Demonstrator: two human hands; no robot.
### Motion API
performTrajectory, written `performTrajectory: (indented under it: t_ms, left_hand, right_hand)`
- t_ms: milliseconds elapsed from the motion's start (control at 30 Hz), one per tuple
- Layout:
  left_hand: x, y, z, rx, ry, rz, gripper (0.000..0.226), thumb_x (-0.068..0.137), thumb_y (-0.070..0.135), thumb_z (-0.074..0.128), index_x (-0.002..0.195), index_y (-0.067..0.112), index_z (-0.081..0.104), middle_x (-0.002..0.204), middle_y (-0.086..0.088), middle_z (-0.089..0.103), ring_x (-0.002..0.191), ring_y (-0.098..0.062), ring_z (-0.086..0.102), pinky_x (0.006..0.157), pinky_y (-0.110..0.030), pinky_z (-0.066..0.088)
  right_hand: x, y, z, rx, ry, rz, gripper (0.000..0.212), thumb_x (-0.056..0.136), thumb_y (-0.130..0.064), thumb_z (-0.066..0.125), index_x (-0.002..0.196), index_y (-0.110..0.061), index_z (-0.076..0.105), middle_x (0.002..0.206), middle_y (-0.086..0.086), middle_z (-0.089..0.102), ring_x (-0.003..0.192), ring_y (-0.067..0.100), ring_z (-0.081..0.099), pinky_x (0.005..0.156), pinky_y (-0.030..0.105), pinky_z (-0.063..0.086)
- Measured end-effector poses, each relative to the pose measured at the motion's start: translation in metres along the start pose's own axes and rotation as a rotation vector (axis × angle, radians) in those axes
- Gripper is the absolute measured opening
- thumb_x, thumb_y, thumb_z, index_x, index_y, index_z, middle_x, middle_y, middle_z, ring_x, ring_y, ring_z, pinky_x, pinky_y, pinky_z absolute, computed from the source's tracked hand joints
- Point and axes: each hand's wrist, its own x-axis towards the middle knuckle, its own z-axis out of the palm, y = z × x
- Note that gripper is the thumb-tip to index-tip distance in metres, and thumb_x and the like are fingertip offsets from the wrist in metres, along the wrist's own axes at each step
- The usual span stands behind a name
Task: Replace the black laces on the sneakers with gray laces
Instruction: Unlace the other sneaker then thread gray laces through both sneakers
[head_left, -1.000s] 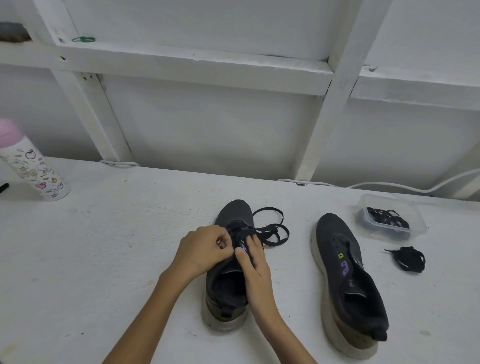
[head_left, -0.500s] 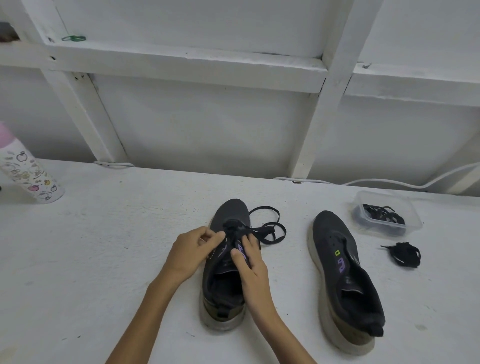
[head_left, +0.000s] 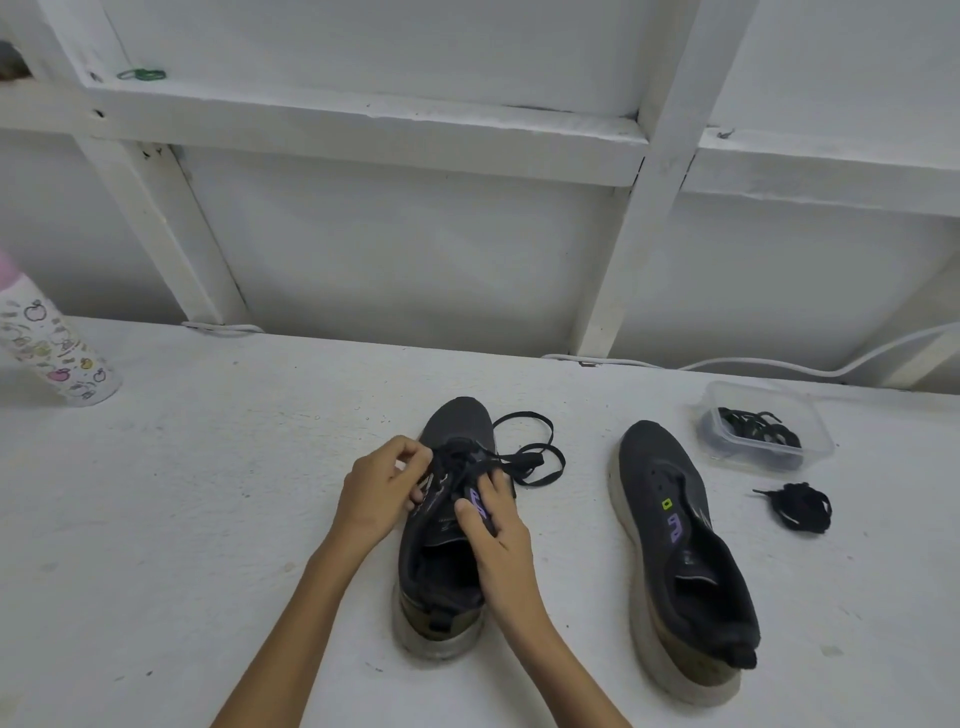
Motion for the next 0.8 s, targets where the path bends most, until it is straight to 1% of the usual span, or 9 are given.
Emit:
performTrajectory:
  t_ms: [100, 167, 233, 300, 467, 567, 667, 733, 800]
  left_hand:
    - [-0.003, 0.000, -0.003, -0.102, -0.047, -0.062, 0.030, 0.089, 0.046, 0.061, 0.077, 0.019, 0.068, 0.062, 0.002, 0.066, 0.057, -0.011, 0.060, 0.069, -0.033, 0.054]
    - [-0.008, -0.001, -0.003, -0.131, -0.131, -0.085, 0.030, 0.084, 0.048, 0.066, 0.080, 0.019, 0.069, 0.069, 0.004, 0.067, 0.062, -0.008, 0.059, 0.067, -0.026, 0.051]
    - [-0.012, -0.003, -0.003, -0.123, -0.199, -0.043, 0.021, 0.085, 0.040, 0.069, 0.082, 0.019, 0.069, 0.077, 0.005, 0.069, 0.072, -0.007, 0.061, 0.072, -0.025, 0.050]
    - [-0.012, -0.002, -0.005, -0.116, -0.219, 0.010, 0.015, 0.090, 0.029, 0.066, 0.081, 0.018, 0.068, 0.078, 0.004, 0.069, 0.075, -0.007, 0.061, 0.075, -0.026, 0.049]
    - [0.004, 0.006, -0.009, -0.203, 0.059, -0.064, 0.013, 0.096, 0.023, 0.057, 0.084, 0.020, 0.063, 0.081, 0.003, 0.063, 0.075, -0.012, 0.056, 0.073, -0.029, 0.043]
    - [0.003, 0.011, -0.009, -0.250, 0.061, -0.102, 0.020, 0.095, 0.034, 0.058, 0.086, 0.018, 0.065, 0.079, 0.003, 0.063, 0.074, -0.013, 0.055, 0.067, -0.025, 0.045]
    - [-0.008, 0.016, -0.011, -0.283, -0.123, -0.147, 0.048, 0.084, 0.056, 0.064, 0.085, 0.008, 0.069, 0.068, 0.008, 0.060, 0.063, -0.006, 0.051, 0.060, -0.018, 0.042]
    - [-0.015, 0.014, -0.009, -0.284, -0.237, -0.123, 0.032, 0.084, 0.044, 0.070, 0.085, 0.012, 0.071, 0.065, 0.014, 0.063, 0.058, 0.002, 0.054, 0.055, -0.009, 0.040]
    - [-0.016, 0.013, -0.009, -0.265, -0.242, -0.083, 0.008, 0.088, 0.024, 0.069, 0.088, 0.017, 0.073, 0.069, 0.014, 0.067, 0.060, 0.007, 0.057, 0.055, -0.007, 0.041]
  right_hand:
    - [-0.001, 0.000, 0.000, 0.010, 0.000, -0.012, 0.039, 0.099, -0.013, 0.053, 0.131, -0.035, 0.051, 0.138, -0.029, 0.043, 0.121, -0.025, 0.037, 0.099, 0.003, 0.034]
    - [-0.001, -0.003, 0.000, 0.019, 0.001, -0.001, 0.040, 0.099, -0.012, 0.053, 0.125, -0.043, 0.048, 0.132, -0.034, 0.039, 0.114, -0.033, 0.034, 0.092, -0.003, 0.031]
    - [-0.001, -0.005, 0.000, 0.019, 0.003, 0.008, 0.042, 0.099, -0.011, 0.053, 0.117, -0.048, 0.045, 0.127, -0.037, 0.035, 0.108, -0.039, 0.031, 0.086, -0.007, 0.028]
    - [-0.002, -0.003, 0.000, 0.021, -0.002, -0.001, 0.043, 0.099, -0.011, 0.053, 0.117, -0.049, 0.045, 0.129, -0.037, 0.035, 0.110, -0.038, 0.031, 0.088, -0.007, 0.027]
    - [-0.001, -0.005, -0.002, 0.005, -0.015, -0.018, 0.044, 0.098, -0.007, 0.054, 0.116, -0.047, 0.051, 0.115, -0.052, 0.046, 0.114, -0.029, 0.038, 0.090, -0.002, 0.031]
    - [-0.002, -0.006, -0.002, -0.007, -0.025, 0.006, 0.046, 0.098, -0.009, 0.054, 0.110, -0.053, 0.047, 0.102, -0.065, 0.037, 0.108, -0.038, 0.030, 0.089, -0.005, 0.026]
    - [-0.002, -0.004, -0.003, 0.000, -0.015, -0.004, 0.046, 0.098, -0.007, 0.054, 0.111, -0.051, 0.048, 0.106, -0.059, 0.042, 0.108, -0.036, 0.033, 0.088, -0.005, 0.027]
    - [-0.003, -0.005, -0.002, -0.001, -0.011, -0.010, 0.047, 0.098, -0.005, 0.054, 0.110, -0.049, 0.048, 0.108, -0.049, 0.043, 0.105, -0.035, 0.037, 0.086, -0.005, 0.029]
    - [-0.001, -0.001, -0.003, -0.002, -0.003, -0.006, 0.046, 0.097, -0.005, 0.054, 0.112, -0.048, 0.049, 0.109, -0.048, 0.045, 0.107, -0.032, 0.039, 0.087, -0.003, 0.030]
